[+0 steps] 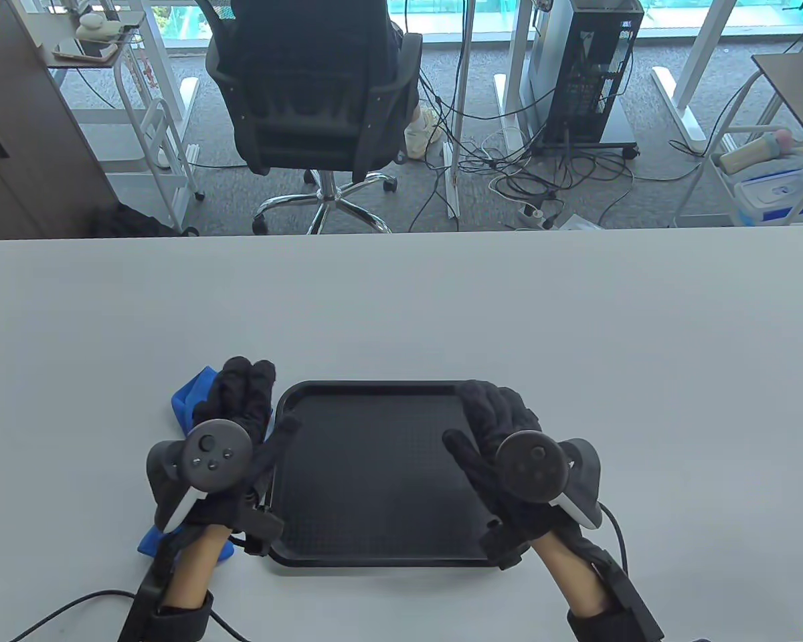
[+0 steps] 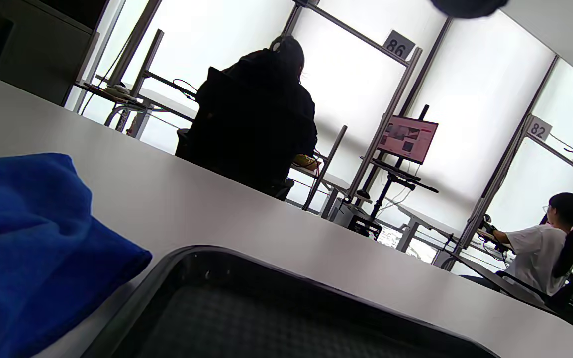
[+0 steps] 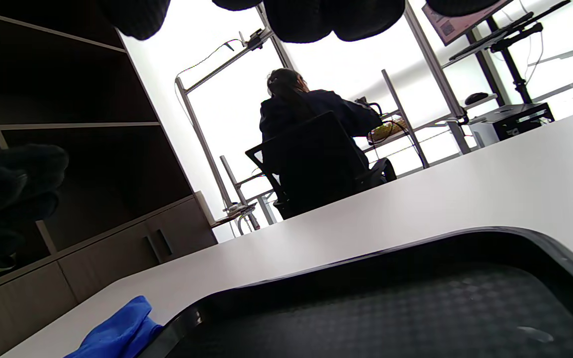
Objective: Wipe the tray with a rectangular towel
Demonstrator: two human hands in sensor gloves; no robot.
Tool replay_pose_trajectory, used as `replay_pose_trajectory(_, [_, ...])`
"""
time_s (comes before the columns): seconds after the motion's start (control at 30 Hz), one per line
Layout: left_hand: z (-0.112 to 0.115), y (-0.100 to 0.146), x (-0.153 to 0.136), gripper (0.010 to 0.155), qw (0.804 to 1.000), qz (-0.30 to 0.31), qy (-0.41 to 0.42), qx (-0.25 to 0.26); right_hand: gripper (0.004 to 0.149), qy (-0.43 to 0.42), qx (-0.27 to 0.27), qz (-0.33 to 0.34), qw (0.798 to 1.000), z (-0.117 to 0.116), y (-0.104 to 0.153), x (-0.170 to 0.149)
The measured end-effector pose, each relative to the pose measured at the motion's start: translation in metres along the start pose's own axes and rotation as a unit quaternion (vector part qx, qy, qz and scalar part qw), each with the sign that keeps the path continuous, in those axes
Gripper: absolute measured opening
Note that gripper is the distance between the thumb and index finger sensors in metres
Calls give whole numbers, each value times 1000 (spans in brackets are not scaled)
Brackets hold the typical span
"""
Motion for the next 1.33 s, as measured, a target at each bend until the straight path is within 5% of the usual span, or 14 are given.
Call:
replay_pose_trajectory(0.37, [47, 6, -9, 72, 993, 2, 18, -116, 70, 35, 86, 7, 996, -45, 2, -14])
replay_pose_trajectory(1.33, [61, 5, -15, 72, 988, -9, 19, -153, 70, 13, 134, -2, 991, -59, 5, -22])
Point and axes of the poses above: the tracker on the back of each hand, its own x axis roughly to the thumb side, its own y axis roughly from the fingertips to the wrist, z = x × y, the point moved 2 cm from there along -y, roughly from the wrist to the fingertips, and after that the axes turned 11 degrees about y, right-handed, at the moved point
